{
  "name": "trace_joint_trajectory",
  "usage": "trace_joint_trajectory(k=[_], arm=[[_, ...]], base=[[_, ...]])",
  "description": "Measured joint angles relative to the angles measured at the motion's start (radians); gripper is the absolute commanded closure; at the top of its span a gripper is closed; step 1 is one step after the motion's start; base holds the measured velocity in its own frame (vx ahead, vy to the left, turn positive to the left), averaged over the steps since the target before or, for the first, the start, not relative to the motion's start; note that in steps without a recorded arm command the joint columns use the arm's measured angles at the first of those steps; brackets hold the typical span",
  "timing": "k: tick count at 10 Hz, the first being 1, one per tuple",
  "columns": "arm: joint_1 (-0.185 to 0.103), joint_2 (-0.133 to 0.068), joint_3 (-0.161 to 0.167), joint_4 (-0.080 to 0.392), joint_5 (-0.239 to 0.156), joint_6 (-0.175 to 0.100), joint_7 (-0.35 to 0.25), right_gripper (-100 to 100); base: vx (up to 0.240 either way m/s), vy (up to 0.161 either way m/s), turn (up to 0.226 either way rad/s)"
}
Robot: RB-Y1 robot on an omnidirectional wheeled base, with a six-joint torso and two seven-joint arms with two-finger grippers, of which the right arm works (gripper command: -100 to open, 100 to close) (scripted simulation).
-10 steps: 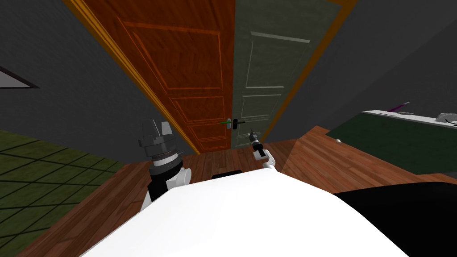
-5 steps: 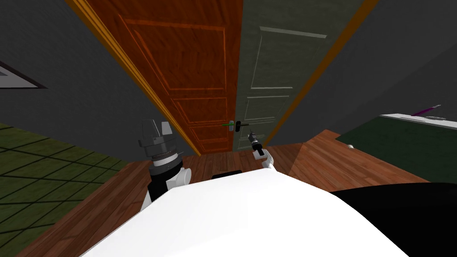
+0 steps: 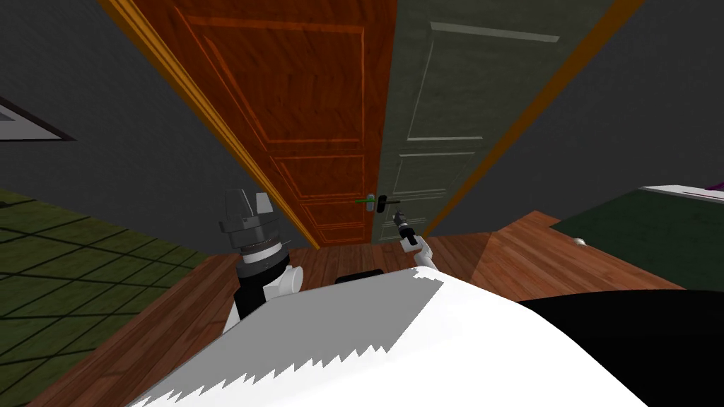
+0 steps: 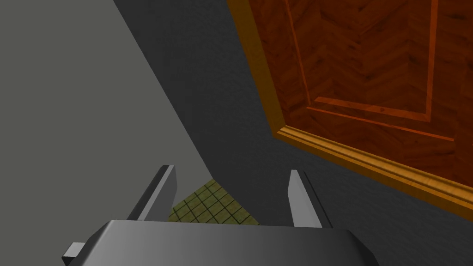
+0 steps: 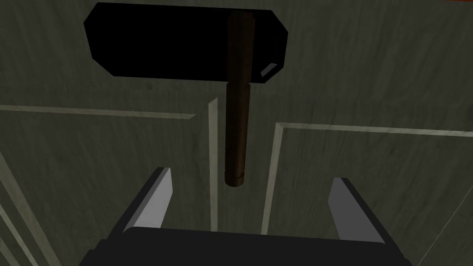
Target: Pull the door open
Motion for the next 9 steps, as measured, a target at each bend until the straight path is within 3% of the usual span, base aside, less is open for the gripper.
trace_joint_trajectory(k=[1, 3, 5, 6, 9], arm=[[-0.001, 0.0, 0.0, 0.002, 0.001, 0.001, -0.002, -100], [0.007, -0.028, -0.03, 0.03, -0.014, -0.01, -0.007, -100], [0.012, -0.064, -0.055, 0.065, -0.03, -0.031, -0.017, -100], [0.016, -0.097, -0.069, 0.084, -0.043, -0.038, -0.033, -100], [0.018, -0.133, -0.099, 0.122, -0.064, -0.064, -0.046, -100]], base=[[0.057, 0.017, 0.064], [0.083, 0.012, 0.061], [0.092, 0.009, 0.076], [0.148, -0.013, 0.125], [0.208, -0.007, 0.147]])
